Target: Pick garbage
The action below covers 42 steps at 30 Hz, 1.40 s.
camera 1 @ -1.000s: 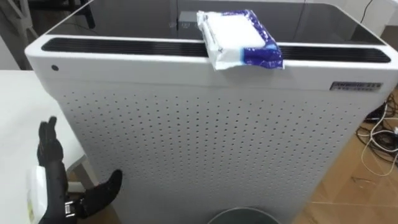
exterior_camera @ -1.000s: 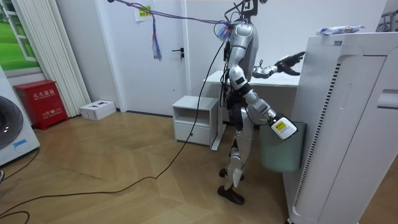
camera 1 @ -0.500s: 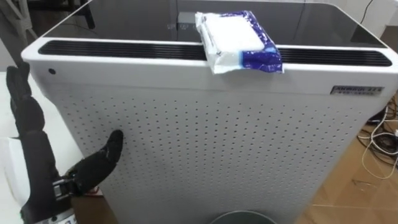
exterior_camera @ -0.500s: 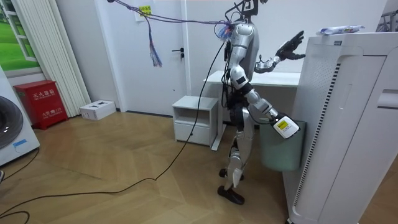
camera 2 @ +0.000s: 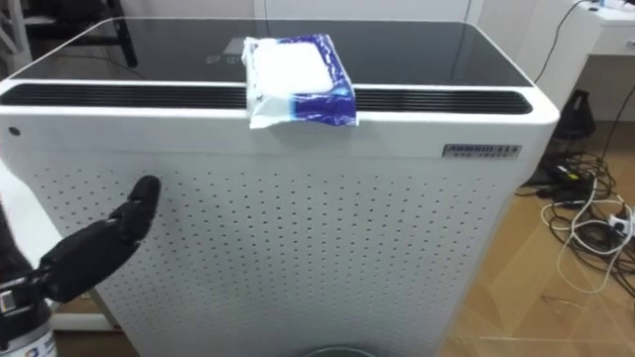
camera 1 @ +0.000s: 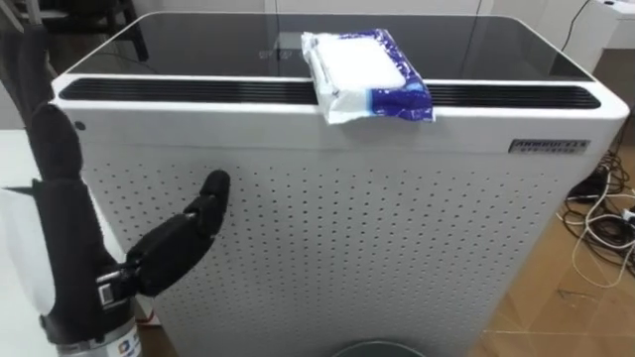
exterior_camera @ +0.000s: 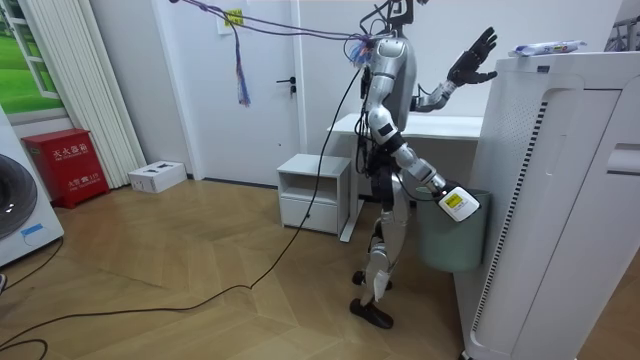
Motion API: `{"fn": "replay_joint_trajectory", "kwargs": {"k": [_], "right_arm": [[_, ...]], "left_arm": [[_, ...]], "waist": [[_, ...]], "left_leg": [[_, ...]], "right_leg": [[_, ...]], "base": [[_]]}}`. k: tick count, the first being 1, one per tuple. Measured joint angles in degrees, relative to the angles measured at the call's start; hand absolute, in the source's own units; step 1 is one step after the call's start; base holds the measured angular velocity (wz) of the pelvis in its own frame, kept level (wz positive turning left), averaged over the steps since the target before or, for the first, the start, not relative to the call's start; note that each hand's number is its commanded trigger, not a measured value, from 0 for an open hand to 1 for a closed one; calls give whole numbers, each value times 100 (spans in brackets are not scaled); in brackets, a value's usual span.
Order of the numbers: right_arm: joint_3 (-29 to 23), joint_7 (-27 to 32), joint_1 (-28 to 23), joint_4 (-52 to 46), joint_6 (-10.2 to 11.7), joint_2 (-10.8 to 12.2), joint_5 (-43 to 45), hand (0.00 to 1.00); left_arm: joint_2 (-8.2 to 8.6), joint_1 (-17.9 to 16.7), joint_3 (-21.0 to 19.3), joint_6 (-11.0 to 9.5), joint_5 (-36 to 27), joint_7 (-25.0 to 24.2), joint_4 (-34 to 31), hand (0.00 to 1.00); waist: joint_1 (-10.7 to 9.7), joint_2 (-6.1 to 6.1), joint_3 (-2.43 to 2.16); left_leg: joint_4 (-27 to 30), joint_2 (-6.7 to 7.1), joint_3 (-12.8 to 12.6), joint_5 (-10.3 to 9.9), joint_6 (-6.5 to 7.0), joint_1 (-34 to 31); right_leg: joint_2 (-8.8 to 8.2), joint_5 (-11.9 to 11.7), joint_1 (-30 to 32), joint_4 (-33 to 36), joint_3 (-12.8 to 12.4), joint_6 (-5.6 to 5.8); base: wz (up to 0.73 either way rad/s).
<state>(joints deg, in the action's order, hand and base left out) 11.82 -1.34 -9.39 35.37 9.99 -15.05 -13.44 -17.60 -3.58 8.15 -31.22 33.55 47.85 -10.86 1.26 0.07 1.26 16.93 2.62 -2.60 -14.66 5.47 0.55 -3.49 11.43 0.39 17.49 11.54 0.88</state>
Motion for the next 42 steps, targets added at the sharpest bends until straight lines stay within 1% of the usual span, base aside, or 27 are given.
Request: {"fn": "replay_joint_trajectory", "kwargs": {"k": [2, 3, 5, 6, 8, 9, 11, 12, 13, 16, 17, 21, 25, 30, 31, 33, 34, 37, 40, 42], "right_arm": [[4, -16, 15, 0, 0, -21, -2, 100], [4, -22, 18, 0, 0, -34, -2, 100], [28, -96, 32, 0, 0, -118, -1, 100], [29, -114, 32, 0, 0, -126, 0, 100], [41, -144, 31, 0, 0, -144, 34, 100], [41, -148, 32, 0, 0, -144, 40, 100], [43, -216, 35, 0, 0, -166, 163, 100], [43, -247, 37, 0, 0, -170, 191, 100], [47, -265, 39, 0, 0, -171, 255, 100], [64, -337, 42, 0, 0, -172, 289, 100], [66, -383, 42, 0, 0, -172, 288, 100], [67, -466, 45, 0, 0, -195, 288, 100], [59, -515, 45, -14, -1, -224, 288, 100], [59, -578, 45, -34, -1, -231, 281, 100], [60, -581, 46, -34, -1, -234, 281, 100], [60, -593, 51, -33, -1, -250, 284, 100], [60, -615, 51, -34, -1, -261, 286, 100], [60, -637, 52, -34, -2, -280, 298, 100], [62, -676, 55, -33, -3, -280, 413, 100], [62, -715, 67, -33, -13, -285, 479, 100]], "left_arm": [[-122, 189, 126, -6, 134, -133, 0, 0], [-141, 216, 129, -5, 186, -153, 0, 0], [-255, 291, 130, -2, 223, -242, 0, 0], [-289, 302, 130, -1, 223, -255, 0, 0], [-445, 401, 128, 14, 220, -373, -10, 0], [-469, 431, 128, 17, 217, -411, -25, 0], [-546, 555, 141, 87, 212, -611, -178, 0], [-564, 594, 144, 91, 212, -654, -186, 0], [-589, 678, 144, 104, 210, -750, -188, 0], [-588, 720, 145, 128, 209, -968, -190, 0], [-588, 727, 147, 135, 210, -1068, -190, 0], [-588, 729, 154, 233, 210, -1309, -195, 0], [-590, 732, 154, 248, 209, -1532, -197, 0], [-591, 842, 153, 292, 215, -1773, -200, 0], [-595, 918, 153, 328, 215, -1849, -200, 0], [-630, 1066, 153, 347, 208, -1941, -200, 0], [-662, 1116, 153, 339, 208, -1971, -200, 0], [-737, 1127, 153, 344, 206, -2037, -200, 0], [-834, 1127, 155, 460, 202, -2308, -200, 0], [-841, 1126, 155, 507, 196, -2460, -200, 0]], "waist": [[-13, 32, -4], [-27, 53, -4], [-98, 129, -3], [-103, 149, -1], [-129, 200, 15], [-157, 212, 9], [-174, 274, 34], [-188, 291, 33], [-206, 336, 22], [-259, 424, -8], [-282, 435, -7], [-311, 439, -9], [-329, 443, -12], [-292, 458, -20], [-289, 470, -17], [-288, 499, -12], [-287, 528, -20], [-285, 570, -14], [-265, 574, -13], [-252, 578, -12]], "left_leg": [[-23, -1, -5, 0, 0, 14], [-26, -6, -5, 0, 0, 17], [-33, -8, -5, 1, 1, 40], [-33, -11, -8, 3, 2, 61], [-73, -21, -18, 3, 2, 126], [-85, -26, -28, 3, 2, 140], [-142, -38, -75, 4, 0, 216], [-151, -39, -85, 4, 0, 232], [-168, -45, -122, 4, 0, 263], [-230, -64, -213, 5, -1, 333], [-237, -75, -237, 7, -5, 346], [-271, -91, -263, 19, -26, 382], [-275, -89, -262, 22, -29, 400], [-330, -90, -266, 22, -32, 400], [-330, -92, -266, 21, -33, 394], [-314, -93, -265, 22, -33, 393], [-316, -92, -265, 22, -33, 399], [-324, -92, -270, 23, -33, 401], [-324, -93, -274, 24, -34, 398], [-333, -92, -283, 24, -33, 399]], "right_leg": [[9, -4, -22, -44, -20, 7], [16, -18, -37, -80, -17, 10], [24, -38, -66, -148, -14, 19], [31, -49, -84, -179, -20, 18], [46, -55, -154, -237, -19, 19], [51, -63, -163, -259, -22, 19], [63, -80, -214, -304, -59, 16], [63, -80, -224, -308, -66, 17], [64, -80, -236, -313, -84, 17], [66, -80, -244, -313, -190, 17], [73, -81, -244, -313, -211, 16], [89, -86, -245, -289, -234, 5], [116, -93, -261, -274, -237, -7], [140, -98, -259, -281, -283, -14], [142, -98, -258, -291, -282, -14], [140, -100, -248, -307, -270, -15], [138, -100, -248, -310, -266, -15], [133, -100, -240, -312, -265, -15], [125, -99, -234, -301, -210, -14], [120, -99, -233, -292, -210, -14]], "base": [[0], [0], [0], [-3], [0], [-4], [-9], [-8], [-16], [-17], [-8], [-4], [0], [-2], [0], [0], [0], [0], [0], [0]]}}
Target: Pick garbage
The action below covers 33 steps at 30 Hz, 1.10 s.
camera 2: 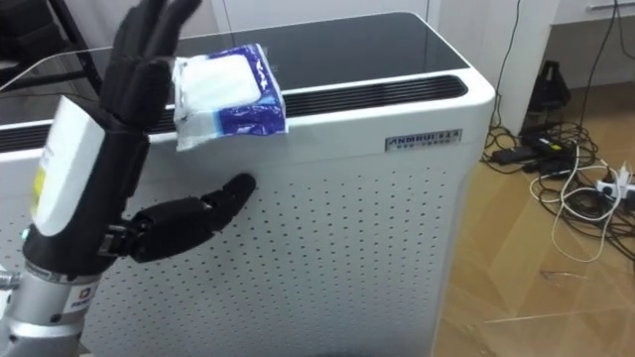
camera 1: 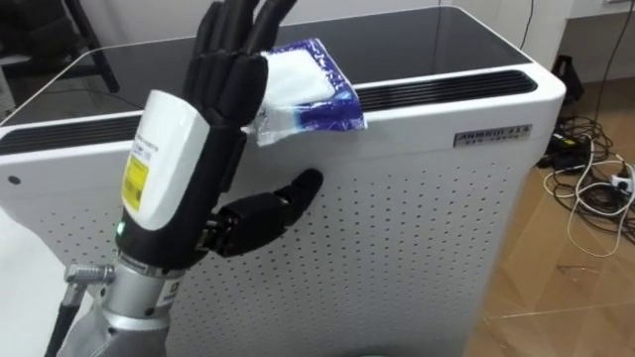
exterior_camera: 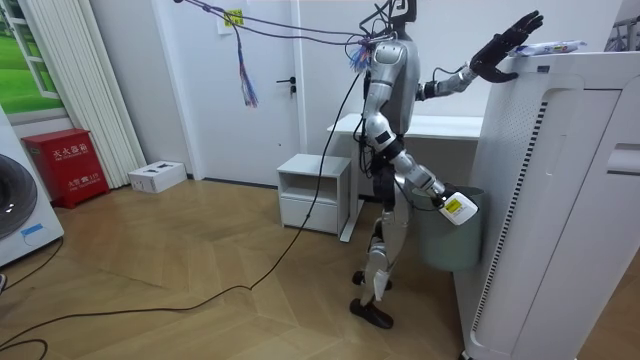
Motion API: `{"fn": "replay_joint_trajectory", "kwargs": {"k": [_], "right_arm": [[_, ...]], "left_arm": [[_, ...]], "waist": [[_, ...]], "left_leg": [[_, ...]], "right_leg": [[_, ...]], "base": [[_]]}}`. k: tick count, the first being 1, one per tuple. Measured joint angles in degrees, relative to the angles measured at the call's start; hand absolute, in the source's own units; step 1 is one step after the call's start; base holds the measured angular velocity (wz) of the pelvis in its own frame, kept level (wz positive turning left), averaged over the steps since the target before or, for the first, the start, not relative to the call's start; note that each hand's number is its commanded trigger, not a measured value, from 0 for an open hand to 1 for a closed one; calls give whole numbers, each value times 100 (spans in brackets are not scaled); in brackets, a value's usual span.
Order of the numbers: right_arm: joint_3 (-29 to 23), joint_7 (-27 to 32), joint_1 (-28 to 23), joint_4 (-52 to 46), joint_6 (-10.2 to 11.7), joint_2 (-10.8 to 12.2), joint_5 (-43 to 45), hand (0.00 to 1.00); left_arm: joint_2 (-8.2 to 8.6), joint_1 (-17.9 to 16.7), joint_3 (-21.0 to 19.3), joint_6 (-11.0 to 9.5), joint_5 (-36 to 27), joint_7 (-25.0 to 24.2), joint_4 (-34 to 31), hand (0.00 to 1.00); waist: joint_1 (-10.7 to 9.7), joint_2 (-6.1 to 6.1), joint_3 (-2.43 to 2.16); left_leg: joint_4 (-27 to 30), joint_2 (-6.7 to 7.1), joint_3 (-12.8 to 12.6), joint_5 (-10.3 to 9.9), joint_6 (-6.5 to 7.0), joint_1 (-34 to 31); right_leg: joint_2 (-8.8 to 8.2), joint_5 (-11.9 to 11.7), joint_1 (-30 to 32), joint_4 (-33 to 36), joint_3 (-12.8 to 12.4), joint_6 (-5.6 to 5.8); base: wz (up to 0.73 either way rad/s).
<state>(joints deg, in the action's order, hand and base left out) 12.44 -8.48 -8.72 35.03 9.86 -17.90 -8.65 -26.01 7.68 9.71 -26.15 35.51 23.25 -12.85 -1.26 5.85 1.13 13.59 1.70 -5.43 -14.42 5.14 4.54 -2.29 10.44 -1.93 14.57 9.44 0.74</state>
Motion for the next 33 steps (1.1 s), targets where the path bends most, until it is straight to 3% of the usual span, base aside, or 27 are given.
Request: {"fn": "replay_joint_trajectory", "kwargs": {"k": [5, 6, 7, 9, 10, 17, 19, 23, 25, 33], "right_arm": [[-7, -165, 63, 4, -118, -53, 36, 100], [-8, -186, 63, 4, -119, -61, 60, 100], [-13, -244, 64, 2, -120, -67, 146, 100], [-14, -319, 65, -27, -130, -73, 237, 100], [-16, -339, 69, -32, -135, -85, 274, 100], [-21, -459, 68, -402, -248, -194, 416, 100], [-30, -489, 74, -412, -266, -196, 428, 100], [-33, -484, 74, -435, -453, -188, 435, 100], [-33, -466, 74, -466, -491, -189, 435, 100], [-30, -280, 81, -470, -624, -202, 417, 100]], "left_arm": [[-244, 1, 0, 180, -407, -621, 0, 0], [-255, 1, -1, 193, -452, -696, 0, 28], [-270, 4, -17, 208, -474, -828, -7, 44], [-288, 21, -55, 209, -612, -1003, -23, 86], [-294, 42, -62, 217, -684, -1105, -26, 100], [-384, 167, -333, 340, -921, -1507, -35, 100], [-392, 294, -373, 368, -1301, -1553, 53, 100], [-398, 438, -532, 629, -1682, -1658, 124, 100], [-421, 534, -530, 666, -1867, -1737, 285, 100], [-474, 709, -556, 783, -2040, -1757, 271, 100]], "waist": [[-25, 55, -12], [-25, 62, -14], [-17, 68, -18], [-7, 70, -21], [3, 70, -23], [17, 70, -26], [-6, 64, -28], [-54, 114, -48], [-55, 116, -46], [-46, 120, -44]], "left_leg": [[-16, 0, -10, 1, 0, 6], [-19, 0, -12, 1, 0, 6], [-26, 0, -12, 6, 0, -1], [-46, 0, -17, 16, 0, -2], [-60, 4, -19, 25, 1, 1], [-92, 5, -74, 63, -10, 3], [-90, 8, -80, 67, -7, 30], [-90, 9, -84, 70, -12, 88], [-90, 7, -83, 79, -24, 87], [-112, -5, -97, 87, -38, 88]], "right_leg": [[-4, 0, -1, 14, 1, 0], [-6, 0, 1, 18, -1, 0], [-12, 0, 4, 24, 1, 0], [-17, 0, 4, 26, 1, 0], [-16, 0, 3, 26, 2, 0], [-7, 1, 78, 109, -84, -3], [-7, 1, 45, 113, -126, -3], [-4, 2, -4, 120, -132, -5], [5, 2, -4, 118, -127, -17], [19, 18, 11, 106, -134, -46]], "base": [[0], [0], [0], [0], [0], [-4], [0], [0], [0], [0]]}}
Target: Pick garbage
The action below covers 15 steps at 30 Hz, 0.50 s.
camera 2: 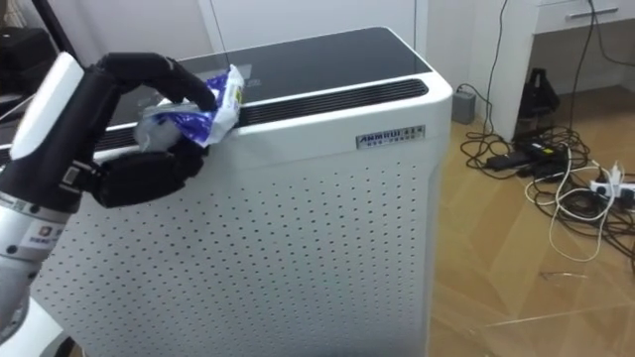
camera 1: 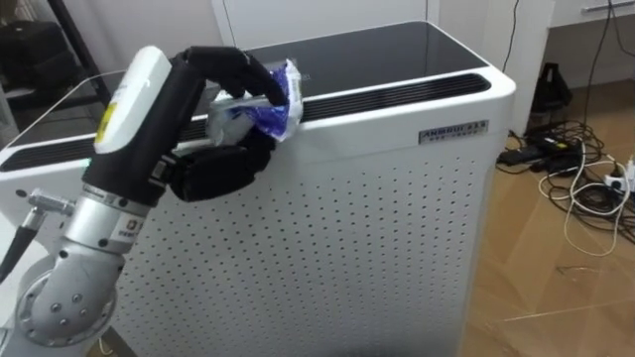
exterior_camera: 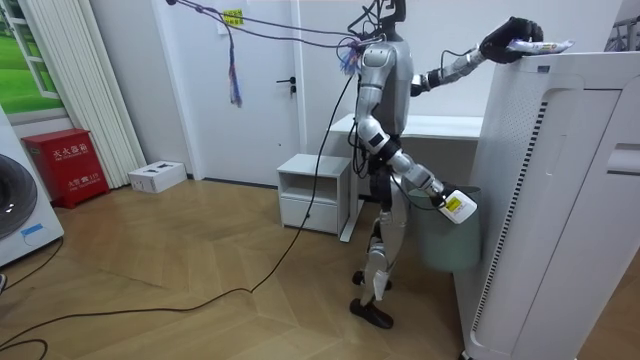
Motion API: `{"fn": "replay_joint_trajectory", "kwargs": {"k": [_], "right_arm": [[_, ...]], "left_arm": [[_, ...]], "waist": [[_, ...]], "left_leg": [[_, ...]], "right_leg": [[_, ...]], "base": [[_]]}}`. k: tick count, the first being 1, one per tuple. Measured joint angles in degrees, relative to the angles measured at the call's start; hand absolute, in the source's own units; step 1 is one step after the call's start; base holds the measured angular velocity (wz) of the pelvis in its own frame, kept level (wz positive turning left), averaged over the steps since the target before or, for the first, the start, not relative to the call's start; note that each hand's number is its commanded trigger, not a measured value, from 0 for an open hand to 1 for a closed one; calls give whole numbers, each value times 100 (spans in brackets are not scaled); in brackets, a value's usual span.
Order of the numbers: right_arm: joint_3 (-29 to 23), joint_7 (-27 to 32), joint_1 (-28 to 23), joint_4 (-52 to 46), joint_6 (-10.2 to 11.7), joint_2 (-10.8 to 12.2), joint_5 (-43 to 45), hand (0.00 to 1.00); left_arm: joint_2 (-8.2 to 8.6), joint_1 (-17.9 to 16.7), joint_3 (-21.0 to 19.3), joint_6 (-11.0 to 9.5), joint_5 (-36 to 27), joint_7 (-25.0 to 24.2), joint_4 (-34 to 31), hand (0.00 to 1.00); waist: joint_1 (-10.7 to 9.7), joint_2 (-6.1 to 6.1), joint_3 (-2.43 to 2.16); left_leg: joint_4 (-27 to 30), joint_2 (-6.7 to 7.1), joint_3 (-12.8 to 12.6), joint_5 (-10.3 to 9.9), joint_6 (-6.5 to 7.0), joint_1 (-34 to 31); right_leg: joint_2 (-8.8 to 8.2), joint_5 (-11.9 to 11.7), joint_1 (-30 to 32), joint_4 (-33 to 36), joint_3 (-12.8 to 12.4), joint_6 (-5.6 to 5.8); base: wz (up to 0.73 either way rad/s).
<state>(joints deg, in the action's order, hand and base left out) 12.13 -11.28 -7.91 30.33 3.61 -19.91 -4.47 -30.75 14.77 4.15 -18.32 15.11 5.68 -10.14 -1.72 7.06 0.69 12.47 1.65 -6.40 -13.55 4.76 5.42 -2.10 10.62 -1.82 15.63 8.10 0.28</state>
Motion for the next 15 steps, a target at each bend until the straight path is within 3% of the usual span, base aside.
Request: {"fn": "replay_joint_trajectory", "kwargs": {"k": [9, 15], "right_arm": [[0, -19, 9, 0, -8, -57, 1, 100], [42, 29, 10, 1, -10, -105, -75, 100]], "left_arm": [[-15, 5, -49, 188, -9, -33, -302, 100], [-16, -7, -51, 325, -1128, -287, -271, 100]], "waist": [[42, 38, -26], [54, 82, -13]], "left_leg": [[-75, 1, 7, 7, -9, 6], [-72, 3, 27, 12, -15, 75]], "right_leg": [[-41, 26, 27, -2, 16, -1], [-53, 37, -15, -17, 88, -6]], "base": [[0], [0]]}}
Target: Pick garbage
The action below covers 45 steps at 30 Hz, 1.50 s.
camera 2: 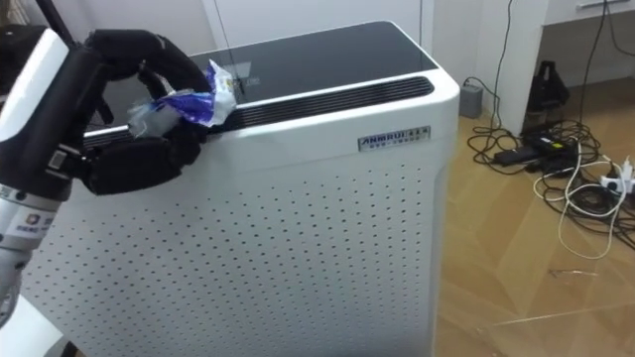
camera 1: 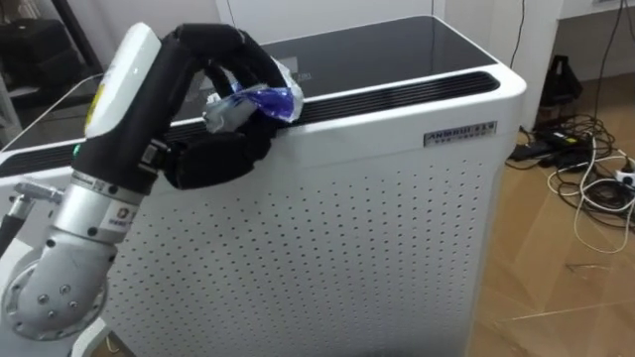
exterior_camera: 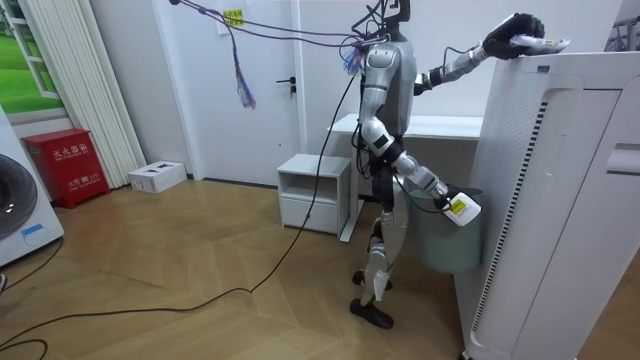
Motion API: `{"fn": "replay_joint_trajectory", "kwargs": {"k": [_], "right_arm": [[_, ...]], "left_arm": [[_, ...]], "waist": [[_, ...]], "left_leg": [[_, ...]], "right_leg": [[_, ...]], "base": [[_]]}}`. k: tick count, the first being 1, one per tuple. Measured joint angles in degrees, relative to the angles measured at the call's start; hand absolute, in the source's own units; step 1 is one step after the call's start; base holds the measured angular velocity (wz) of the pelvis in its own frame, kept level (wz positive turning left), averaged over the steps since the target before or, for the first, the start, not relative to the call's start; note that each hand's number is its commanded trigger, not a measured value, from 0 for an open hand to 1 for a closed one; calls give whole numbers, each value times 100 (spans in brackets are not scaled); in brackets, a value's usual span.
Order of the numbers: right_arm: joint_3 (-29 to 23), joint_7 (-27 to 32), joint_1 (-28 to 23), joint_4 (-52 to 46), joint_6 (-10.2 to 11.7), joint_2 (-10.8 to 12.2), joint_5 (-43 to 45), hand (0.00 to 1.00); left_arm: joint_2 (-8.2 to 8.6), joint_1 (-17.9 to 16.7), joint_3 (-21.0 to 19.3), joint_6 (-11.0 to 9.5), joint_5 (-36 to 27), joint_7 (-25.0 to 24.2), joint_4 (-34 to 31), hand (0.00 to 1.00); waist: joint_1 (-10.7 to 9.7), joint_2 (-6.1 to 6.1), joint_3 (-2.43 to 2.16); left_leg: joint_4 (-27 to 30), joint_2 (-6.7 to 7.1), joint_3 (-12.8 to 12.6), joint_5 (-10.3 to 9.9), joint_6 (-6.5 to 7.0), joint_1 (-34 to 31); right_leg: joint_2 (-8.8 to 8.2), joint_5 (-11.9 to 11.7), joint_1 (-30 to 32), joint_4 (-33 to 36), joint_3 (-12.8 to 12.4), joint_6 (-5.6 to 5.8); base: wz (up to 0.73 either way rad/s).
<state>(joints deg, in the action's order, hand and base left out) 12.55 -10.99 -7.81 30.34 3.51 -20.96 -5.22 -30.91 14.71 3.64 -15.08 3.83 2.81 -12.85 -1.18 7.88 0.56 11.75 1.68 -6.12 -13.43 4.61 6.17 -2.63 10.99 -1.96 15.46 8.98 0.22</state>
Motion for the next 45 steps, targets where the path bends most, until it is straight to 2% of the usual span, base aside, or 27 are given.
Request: {"fn": "replay_joint_trajectory", "kwargs": {"k": [2, 4, 8, 11, 18, 22, 24, 26, 27, 28, 29, 30, 31, 32, 35, 45], "right_arm": [[-4, 9, 6, 0, 0, 3, -22, 100], [-8, 39, 7, 1, 0, 8, -31, 100], [52, 199, 19, 2, 0, -20, -355, 100], [219, 221, 39, 10, -1, -46, -373, 100], [426, 99, 304, 229, -1, -23, -373, 100], [605, 100, 391, 229, -7, -34, -373, 100], [700, 88, 414, 229, -7, -32, -373, 100], [791, 83, 424, 234, -6, -32, -378, 100], [828, 89, 435, 235, -7, -31, -384, 100], [899, 103, 468, 235, -8, -10, -386, 100], [976, 140, 507, 235, -7, 12, -388, 100], [1014, 159, 538, 235, -7, 21, -390, 100], [1091, 172, 593, 234, -5, 33, -402, 100], [1123, 172, 605, 234, -5, 63, -399, 100], [1158, 217, 611, 236, -5, 110, -399, 100], [1239, 353, 677, 306, -5, 109, -472, 100]], "left_arm": [[-4, -55, -45, 49, -847, -216, -87, 100], [-3, -150, -63, 39, -1367, -374, -230, 100], [27, -217, 123, -60, -2546, -505, -334, 100], [48, -341, 186, -175, -3130, -579, -359, 100], [98, -450, 406, -419, -3975, -664, -347, 100], [112, -478, 806, -673, -4476, -760, -436, 100], [105, -491, 1039, -743, -4623, -923, -502, 100], [-18, -650, 1575, -782, -4576, -1571, -734, 100], [-36, -698, 1793, -748, -4603, -1739, -766, 100], [-43, -826, 2215, -544, -4605, -1991, -703, 100], [-48, -956, 2588, -214, -4568, -2166, -511, 100], [-49, -1008, 2717, -26, -4527, -2251, -420, 100], [-64, -1054, 2892, 277, -4380, -2419, -272, 100], [-99, -1056, 2976, 463, -4234, -2613, -199, 100], [-146, -1052, 2999, 557, -4228, -2971, -199, 100], [-103, -1055, 3031, 768, -4167, -3774, -163, 100]], "waist": [[-32, 6, 0], [-61, 8, 1], [-42, 11, 0], [-51, 22, -2], [-154, -28, 50], [-183, -57, 66], [-186, -61, 57], [-169, -60, 55], [-169, -63, 57], [-188, -68, 60], [-212, -80, 56], [-234, -86, 59], [-263, -73, 50], [-299, -115, 68], [-303, -171, 61], [-305, -173, 60]], "left_leg": [[-4, 6, 41, 0, 0, -63], [0, 10, 74, -1, 0, -80], [9, 15, 164, 0, 0, -143], [6, 12, 178, 1, -2, -148], [0, 18, 231, 1, -2, -177], [3, 18, 228, 1, -2, -208], [7, 18, 228, 1, -2, -239], [42, 19, 230, 1, -2, -264], [57, 19, 229, 1, -2, -269], [85, 18, 225, 1, -2, -282], [136, 18, 217, 1, -2, -358], [177, 17, 214, 1, -2, -416], [243, 16, 213, 3, -5, -539], [319, 12, 211, 4, -8, -645], [435, 10, 192, 6, -10, -834], [579, 6, 163, 6, -10, -1079]], "right_leg": [[-11, 3, -10, -52, 58, 0], [-11, 3, -12, -83, 68, 1], [-15, 4, 2, -147, 151, 4], [-12, 4, -19, -187, 174, 4], [-23, 3, -15, -188, 229, 5], [-25, 4, 17, -181, 249, 5], [-25, 4, 33, -178, 260, 6], [-33, 4, 84, -137, 237, 5], [-37, 4, 92, -117, 238, 5], [-41, 5, 113, -73, 238, 5], [-42, 7, 167, -62, 240, 0], [-44, 5, 218, -48, 239, -4], [-51, 3, 339, 25, 223, -17], [-55, 3, 441, 85, 216, -32], [-68, -8, 622, 143, 196, -51], [-91, -15, 890, 333, 178, -69]], "base": [[9], [11], [12], [6], [4], [0], [0], [0], [0], [0], [-3], [0], [0], [0], [-1], [0]]}}
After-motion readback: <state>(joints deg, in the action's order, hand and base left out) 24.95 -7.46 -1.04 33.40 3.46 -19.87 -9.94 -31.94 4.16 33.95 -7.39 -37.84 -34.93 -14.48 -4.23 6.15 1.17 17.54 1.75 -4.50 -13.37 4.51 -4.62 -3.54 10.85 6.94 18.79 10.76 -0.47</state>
